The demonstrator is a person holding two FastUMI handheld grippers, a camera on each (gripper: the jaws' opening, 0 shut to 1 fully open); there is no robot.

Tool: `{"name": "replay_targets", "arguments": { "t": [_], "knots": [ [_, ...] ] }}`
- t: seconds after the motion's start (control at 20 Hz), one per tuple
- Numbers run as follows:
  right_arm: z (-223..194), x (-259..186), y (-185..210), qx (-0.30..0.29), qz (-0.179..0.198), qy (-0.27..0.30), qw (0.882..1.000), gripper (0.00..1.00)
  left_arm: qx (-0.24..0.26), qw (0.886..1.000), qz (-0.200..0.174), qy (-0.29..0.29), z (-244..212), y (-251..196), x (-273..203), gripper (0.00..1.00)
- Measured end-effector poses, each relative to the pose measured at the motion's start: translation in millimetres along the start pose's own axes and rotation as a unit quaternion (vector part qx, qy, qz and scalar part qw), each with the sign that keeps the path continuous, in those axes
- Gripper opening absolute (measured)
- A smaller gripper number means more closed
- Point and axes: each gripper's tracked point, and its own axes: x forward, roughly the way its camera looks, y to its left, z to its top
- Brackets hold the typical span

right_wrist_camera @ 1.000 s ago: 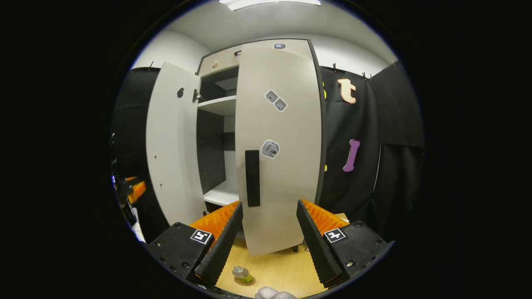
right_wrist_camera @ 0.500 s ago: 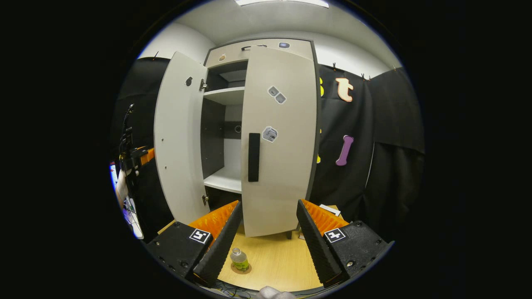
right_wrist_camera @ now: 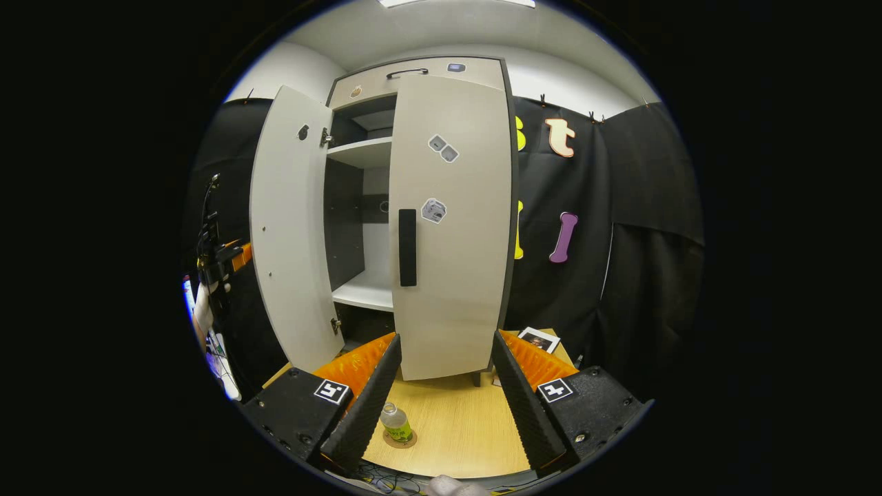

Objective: Grasp the bottle in the cabinet with the left hand and place it on the coaster, then close the right door with the right hand and the left door with the left hand.

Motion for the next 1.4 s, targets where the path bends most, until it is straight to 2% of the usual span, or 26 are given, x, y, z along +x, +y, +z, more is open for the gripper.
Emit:
{"name": "replay_targets", "arguments": {
  "t": [0.05, 0.25, 0.55, 0.6, 0.65, 1.0, 1.05, 1.15, 1.4],
  "knots": [
    [1.8, 0.4, -0.7, 0.0, 0.002, -0.002, 1.0, 0.82, 0.005, 1.0, 0.001, -0.001, 1.0, -0.8, 0.6, 0.85],
    [1.9, 0.9, -8.6, -0.001, 0.011, -0.004, 1.0, 0.82, 0.0, 1.0, -0.008, 0.004, 4.5, -19.2, -4.6, 0.85],
    [5.3, 6.8, -24.4, 0.009, 0.018, -0.003, 1.0, 0.82, 0.001, 0.999, -0.038, 0.003, 8.9, -66.1, -15.5, 0.85],
    [6.3, 6.3, -26.5, 0.007, 0.017, -0.003, 1.0, 0.82, 0.0, 0.999, -0.044, 0.004, 10.0, -71.6, -15.4, 0.89],
    [6.8, 6.0, -30.0, 0.005, 0.015, -0.003, 1.0, 0.82, -0.003, 0.999, -0.05, 0.005, 11.2, -77.8, -16.1, 0.85],
    [8.3, 1.8, -42.1, 0.001, 0.005, -0.002, 1.0, 0.82, -0.023, 0.995, -0.096, 0.001, 16.2, -132.2, -10.0, 0.85],
    [9.2, 1.1, -43.8, 0.003, 0.003, -0.003, 1.0, 0.82, -0.021, 0.995, -0.101, -0.003, 18.3, -138.4, -7.2, 0.92],
    [10.6, -0.7, -45.4, 0.007, -0.001, -0.004, 1.0, 0.82, -0.024, 0.994, -0.108, 0.0, 15.6, -151.0, -5.0, 0.96],
    [16.6, -3.4, -43.4, 0.018, -0.002, -0.016, 1.0, 0.82, -0.029, 0.993, -0.118, 0.007, 17.5, -160.2, -11.6, 0.96]
  ]
}}
